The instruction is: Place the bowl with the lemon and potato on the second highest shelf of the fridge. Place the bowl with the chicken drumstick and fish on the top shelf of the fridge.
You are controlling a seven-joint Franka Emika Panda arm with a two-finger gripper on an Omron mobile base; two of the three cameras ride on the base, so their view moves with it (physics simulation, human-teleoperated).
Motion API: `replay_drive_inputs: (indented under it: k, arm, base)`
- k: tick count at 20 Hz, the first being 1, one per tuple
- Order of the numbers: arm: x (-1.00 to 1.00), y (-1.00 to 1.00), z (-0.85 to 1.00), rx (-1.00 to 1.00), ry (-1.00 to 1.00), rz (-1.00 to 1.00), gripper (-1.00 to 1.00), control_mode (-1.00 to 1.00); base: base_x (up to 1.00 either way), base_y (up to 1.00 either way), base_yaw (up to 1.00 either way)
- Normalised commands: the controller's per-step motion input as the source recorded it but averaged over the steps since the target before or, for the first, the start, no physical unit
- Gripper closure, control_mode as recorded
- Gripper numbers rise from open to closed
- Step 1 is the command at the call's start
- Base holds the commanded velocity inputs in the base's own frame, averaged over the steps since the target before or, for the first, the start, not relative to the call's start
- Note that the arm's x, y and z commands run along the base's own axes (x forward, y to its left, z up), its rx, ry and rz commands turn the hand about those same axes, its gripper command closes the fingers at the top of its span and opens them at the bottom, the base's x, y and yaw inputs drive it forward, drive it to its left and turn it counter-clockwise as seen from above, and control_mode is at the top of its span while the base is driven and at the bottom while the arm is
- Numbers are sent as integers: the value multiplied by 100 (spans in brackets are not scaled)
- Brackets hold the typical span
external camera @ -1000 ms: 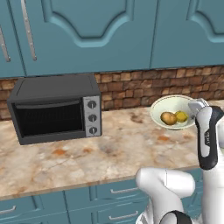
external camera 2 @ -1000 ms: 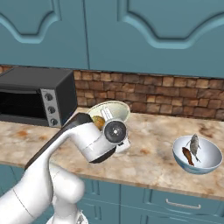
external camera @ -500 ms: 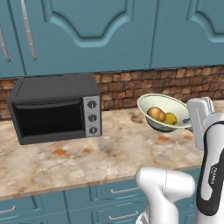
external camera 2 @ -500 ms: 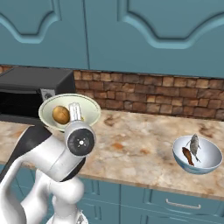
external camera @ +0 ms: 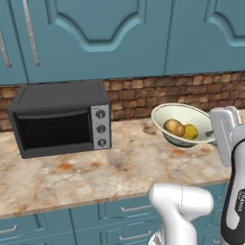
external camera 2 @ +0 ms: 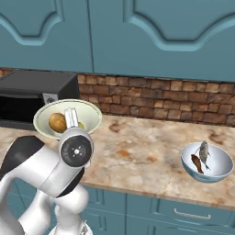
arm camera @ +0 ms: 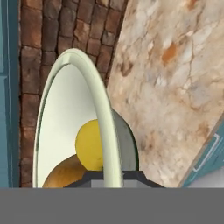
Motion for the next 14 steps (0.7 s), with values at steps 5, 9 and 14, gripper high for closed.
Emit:
replay_drive_inputs:
  k: [5, 9, 14]
  arm:
    - [-13, 0, 0, 0, 0, 0, 100, 100]
    - [0, 0, 0, 0, 0, 0, 100, 100]
    - [0, 0, 0, 0, 0, 0, 100, 100]
  base:
    - [-18, 1, 0]
    - [-92, 29, 8]
    - [-42, 76, 20]
